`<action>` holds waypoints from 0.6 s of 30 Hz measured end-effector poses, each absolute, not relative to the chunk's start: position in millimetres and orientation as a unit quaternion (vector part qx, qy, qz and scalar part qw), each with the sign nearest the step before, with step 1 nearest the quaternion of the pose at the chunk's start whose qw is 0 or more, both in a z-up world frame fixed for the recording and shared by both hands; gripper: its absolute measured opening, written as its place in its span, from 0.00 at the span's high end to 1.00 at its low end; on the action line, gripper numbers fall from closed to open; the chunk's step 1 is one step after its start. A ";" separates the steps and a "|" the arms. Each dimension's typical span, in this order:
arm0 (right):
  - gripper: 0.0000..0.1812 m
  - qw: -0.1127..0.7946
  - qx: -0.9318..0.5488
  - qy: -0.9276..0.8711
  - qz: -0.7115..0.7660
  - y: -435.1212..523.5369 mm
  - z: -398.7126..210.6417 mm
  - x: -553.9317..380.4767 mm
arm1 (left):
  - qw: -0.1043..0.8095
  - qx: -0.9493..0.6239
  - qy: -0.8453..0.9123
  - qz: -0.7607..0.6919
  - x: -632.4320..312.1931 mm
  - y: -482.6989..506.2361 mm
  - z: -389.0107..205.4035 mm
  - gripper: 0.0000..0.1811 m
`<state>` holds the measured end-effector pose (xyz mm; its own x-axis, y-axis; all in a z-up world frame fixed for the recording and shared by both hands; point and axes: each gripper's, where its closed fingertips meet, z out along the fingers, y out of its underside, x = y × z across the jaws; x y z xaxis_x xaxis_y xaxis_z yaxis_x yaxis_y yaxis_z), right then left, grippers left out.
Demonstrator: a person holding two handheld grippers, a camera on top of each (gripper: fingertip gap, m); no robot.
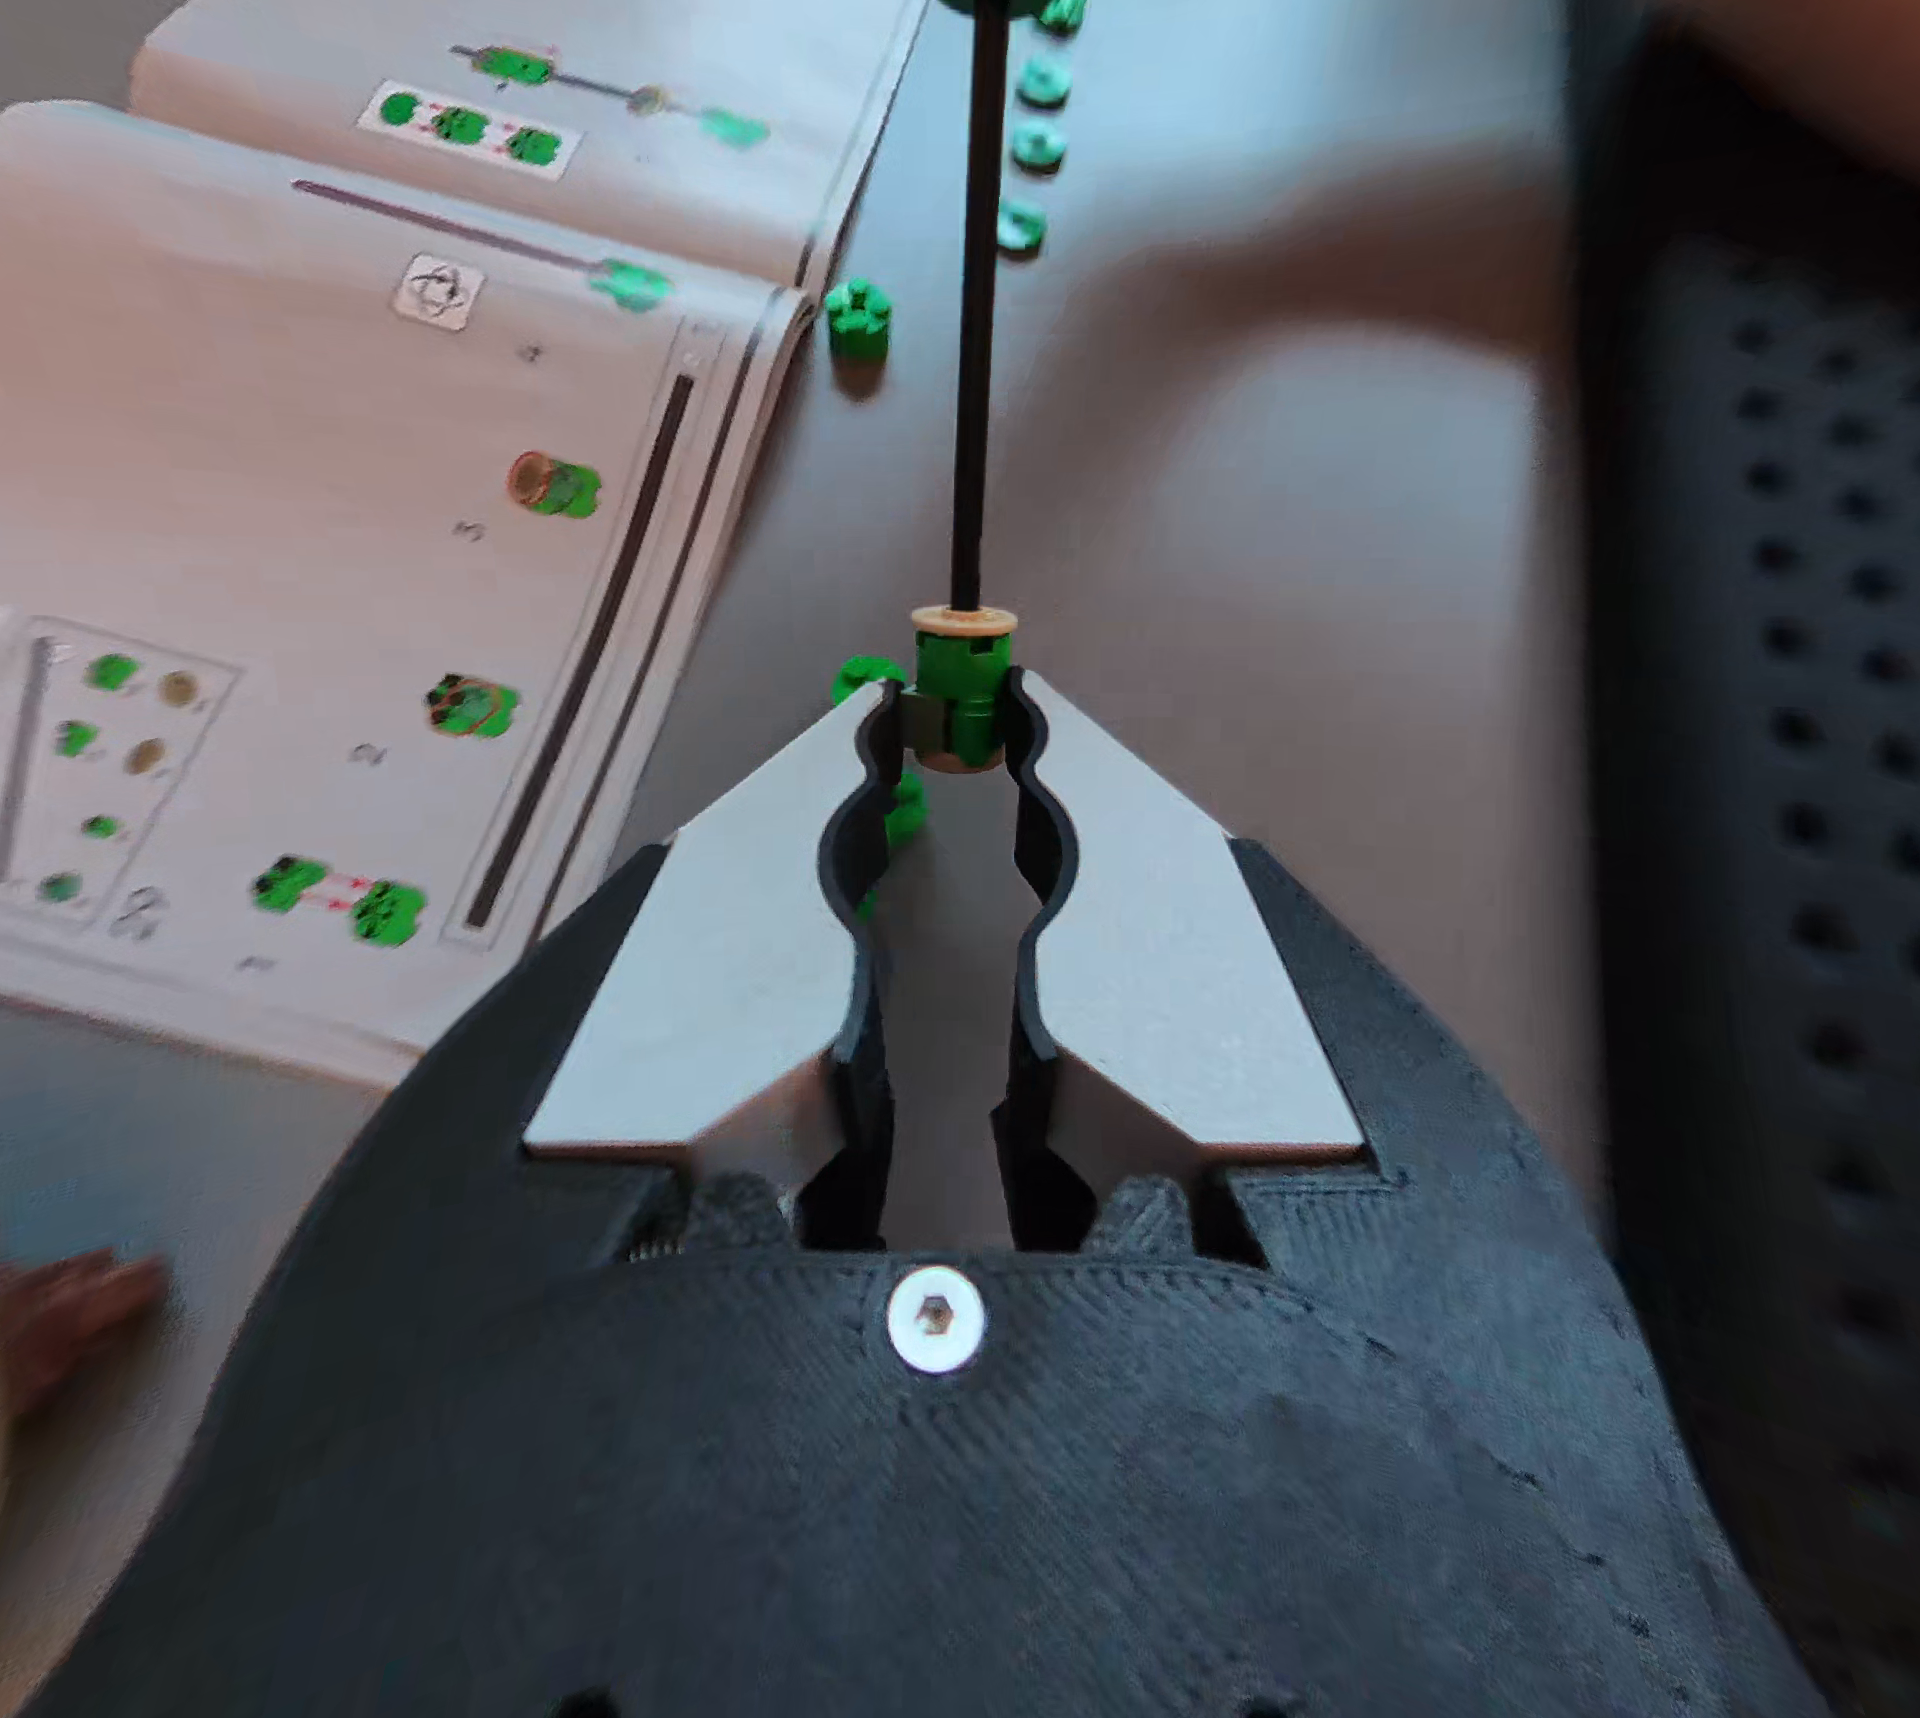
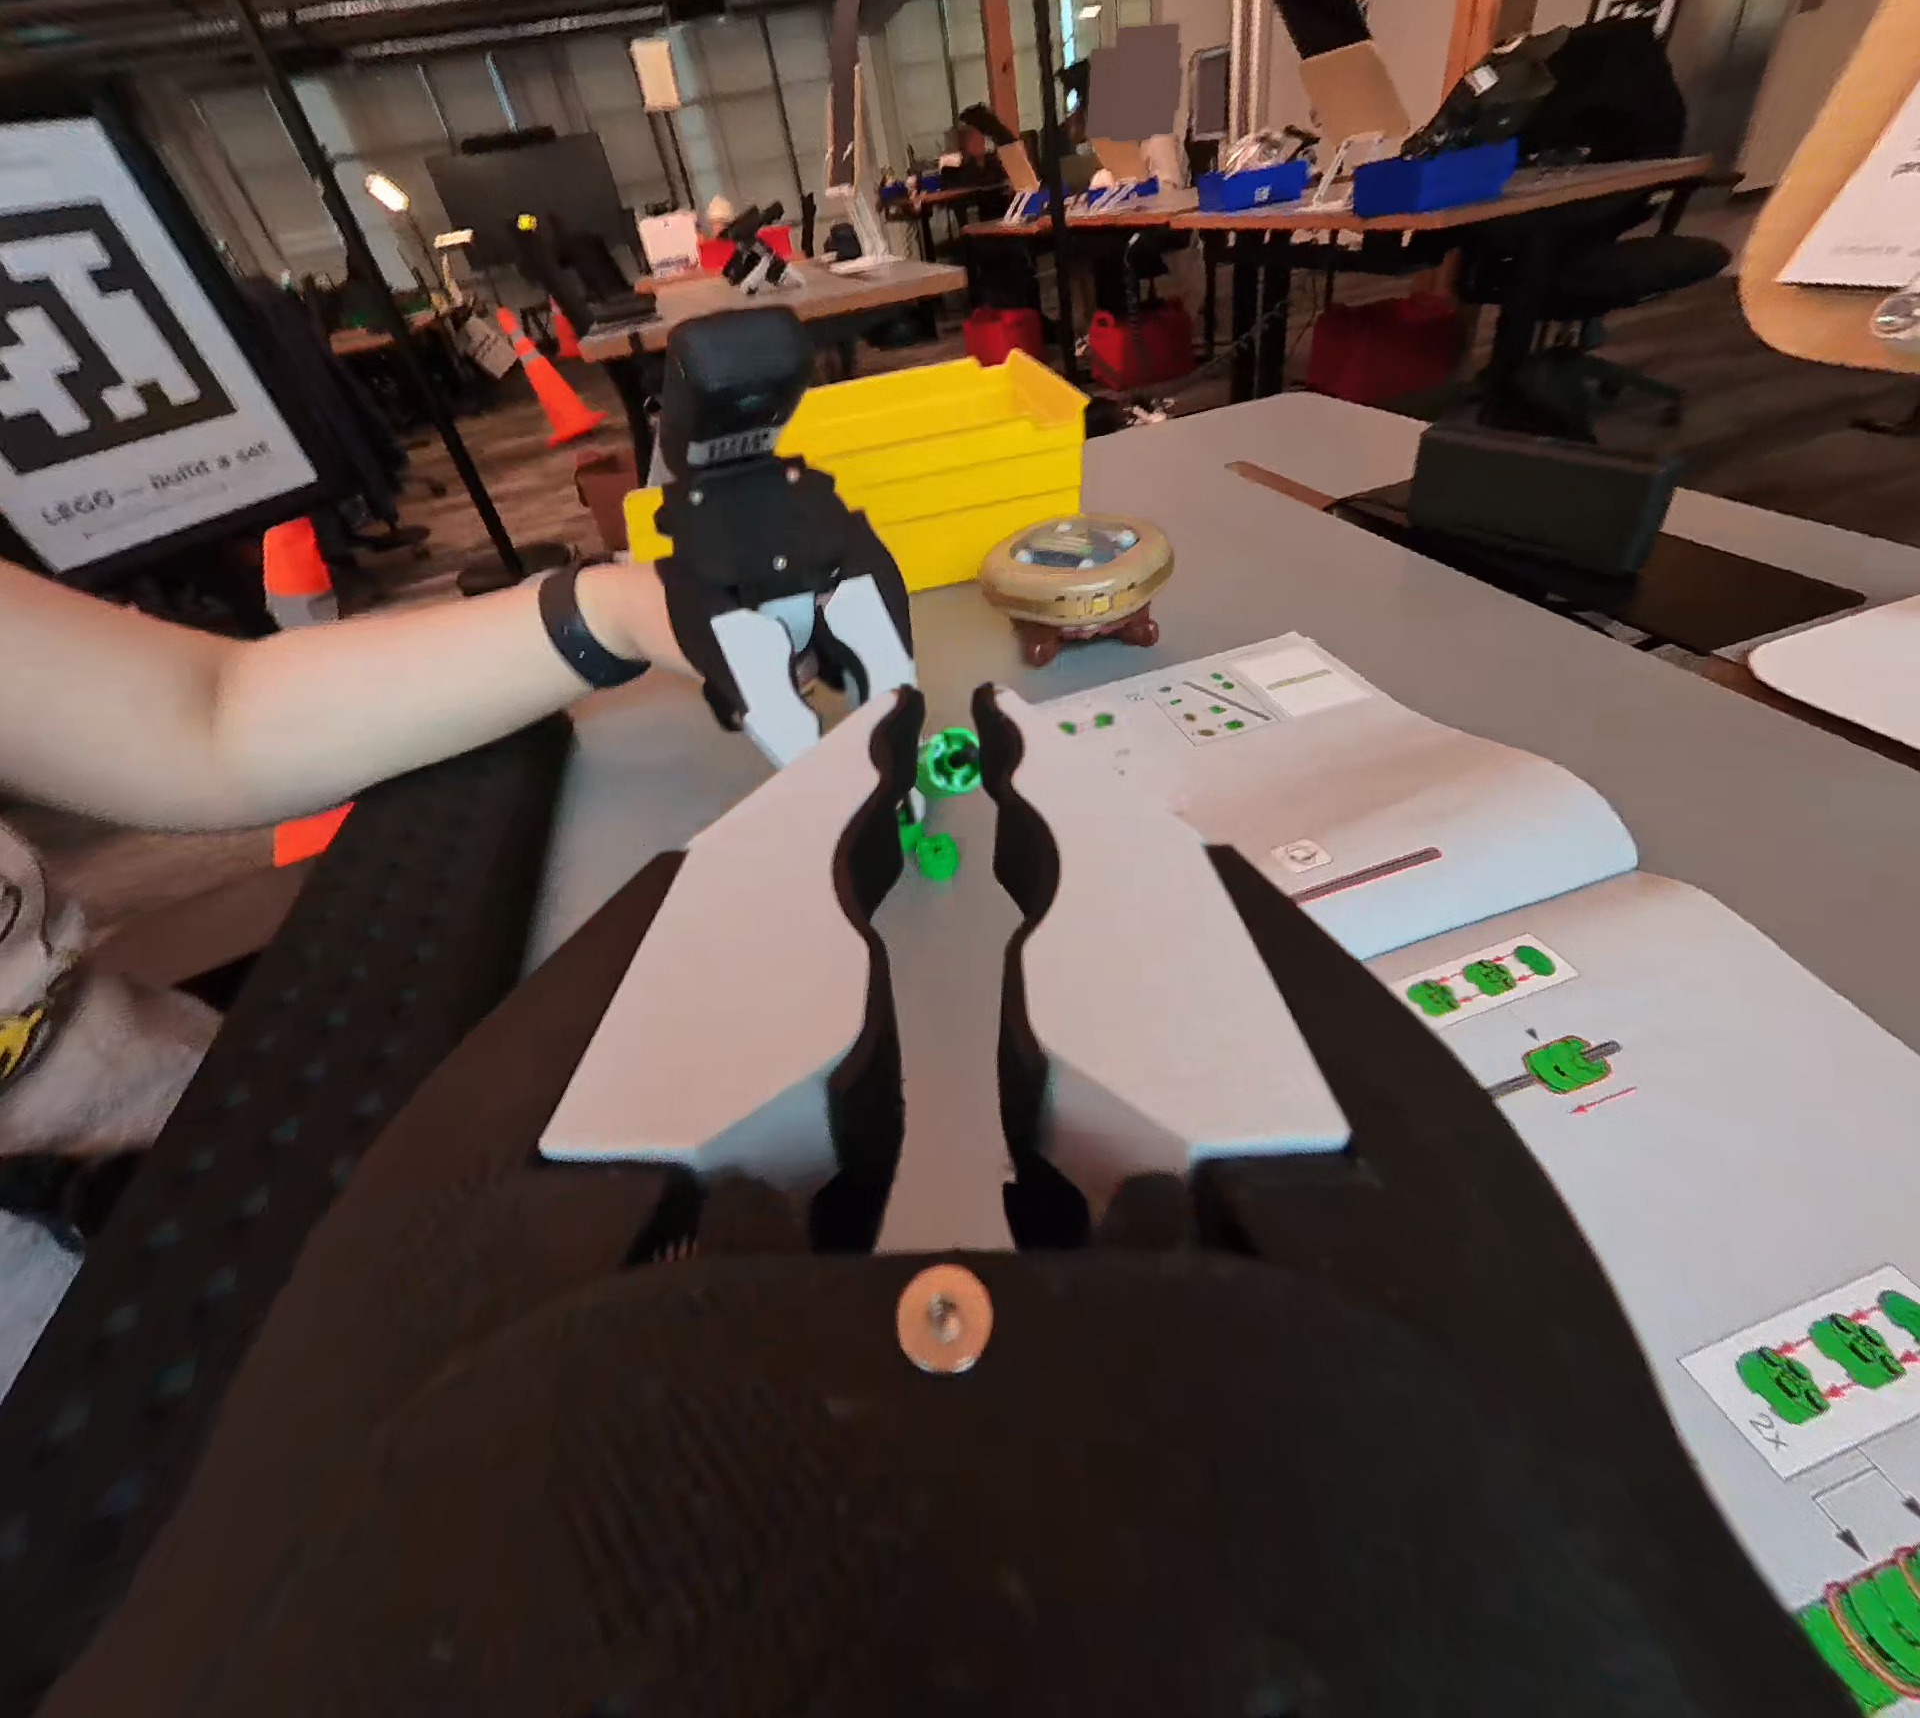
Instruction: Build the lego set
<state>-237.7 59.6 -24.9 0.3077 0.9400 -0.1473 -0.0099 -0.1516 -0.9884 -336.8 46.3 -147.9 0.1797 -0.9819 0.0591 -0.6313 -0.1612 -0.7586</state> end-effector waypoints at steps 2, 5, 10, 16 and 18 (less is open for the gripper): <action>0.95 0.515 -0.618 -0.399 0.439 56.3 -31.8 -240.5 | 0.314 -0.703 0.597 -0.224 -343.1 51.3 -154.7 0.90; 0.95 0.485 -0.636 -0.431 0.418 52.1 -49.4 -247.9 | 0.321 -0.693 0.621 -0.175 -343.5 52.7 -160.8 0.90; 0.95 0.445 -0.664 -0.478 0.366 48.8 -77.7 -251.9 | 0.322 -0.687 0.632 -0.162 -341.0 51.8 -163.3 0.90; 0.95 0.437 -0.672 -0.489 0.344 49.1 -86.2 -248.9 | 0.333 -0.679 0.640 -0.134 -342.9 54.5 -161.8 0.90; 0.94 0.442 -0.673 -0.489 0.335 50.9 -86.9 -247.8 | 0.336 -0.675 0.646 -0.120 -343.2 54.9 -161.0 0.90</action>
